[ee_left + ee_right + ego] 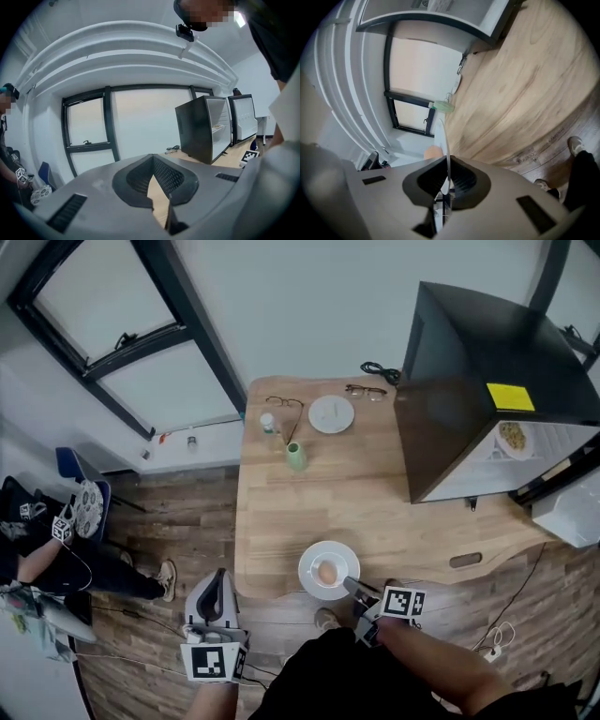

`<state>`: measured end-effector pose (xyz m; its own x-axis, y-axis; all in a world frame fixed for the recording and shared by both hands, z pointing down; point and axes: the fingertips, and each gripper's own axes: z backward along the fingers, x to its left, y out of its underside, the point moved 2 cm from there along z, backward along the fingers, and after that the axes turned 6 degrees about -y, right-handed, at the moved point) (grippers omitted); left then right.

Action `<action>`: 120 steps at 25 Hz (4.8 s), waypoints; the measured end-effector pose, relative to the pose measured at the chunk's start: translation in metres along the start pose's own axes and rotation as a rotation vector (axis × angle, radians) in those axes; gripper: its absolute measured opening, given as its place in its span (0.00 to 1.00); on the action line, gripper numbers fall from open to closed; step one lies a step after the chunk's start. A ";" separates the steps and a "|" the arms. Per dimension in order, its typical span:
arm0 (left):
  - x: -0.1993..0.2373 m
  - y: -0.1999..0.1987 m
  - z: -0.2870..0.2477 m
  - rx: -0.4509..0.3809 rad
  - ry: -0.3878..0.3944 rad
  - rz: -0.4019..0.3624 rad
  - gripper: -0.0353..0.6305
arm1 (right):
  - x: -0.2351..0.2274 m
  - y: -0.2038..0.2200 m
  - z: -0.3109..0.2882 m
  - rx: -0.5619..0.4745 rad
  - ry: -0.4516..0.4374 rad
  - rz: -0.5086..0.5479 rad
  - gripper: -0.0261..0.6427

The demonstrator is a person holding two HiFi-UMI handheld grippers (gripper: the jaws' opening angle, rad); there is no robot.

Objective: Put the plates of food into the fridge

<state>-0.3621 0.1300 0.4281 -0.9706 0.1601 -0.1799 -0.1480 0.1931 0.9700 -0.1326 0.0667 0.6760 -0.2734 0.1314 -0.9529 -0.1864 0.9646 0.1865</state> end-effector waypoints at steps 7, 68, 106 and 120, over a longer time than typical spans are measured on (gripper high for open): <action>-0.066 -0.033 -0.041 -0.060 0.100 0.011 0.06 | -0.004 -0.061 0.081 -0.134 0.029 -0.017 0.09; -0.236 -0.080 -0.170 0.002 -0.024 0.020 0.06 | -0.094 -0.375 0.183 -0.277 0.182 -0.037 0.09; -0.196 -0.085 -0.126 -0.051 -0.010 0.030 0.06 | -0.048 -0.370 0.198 -0.220 0.563 0.691 0.39; -0.214 -0.077 -0.118 -0.073 0.130 0.049 0.06 | 0.095 -0.318 0.255 -0.311 0.420 1.144 0.07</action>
<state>-0.1651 -0.0337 0.4116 -0.9927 0.0399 -0.1137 -0.1084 0.1169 0.9872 0.1416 -0.1697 0.4651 -0.6928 0.7177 -0.0697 0.1571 0.2445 0.9568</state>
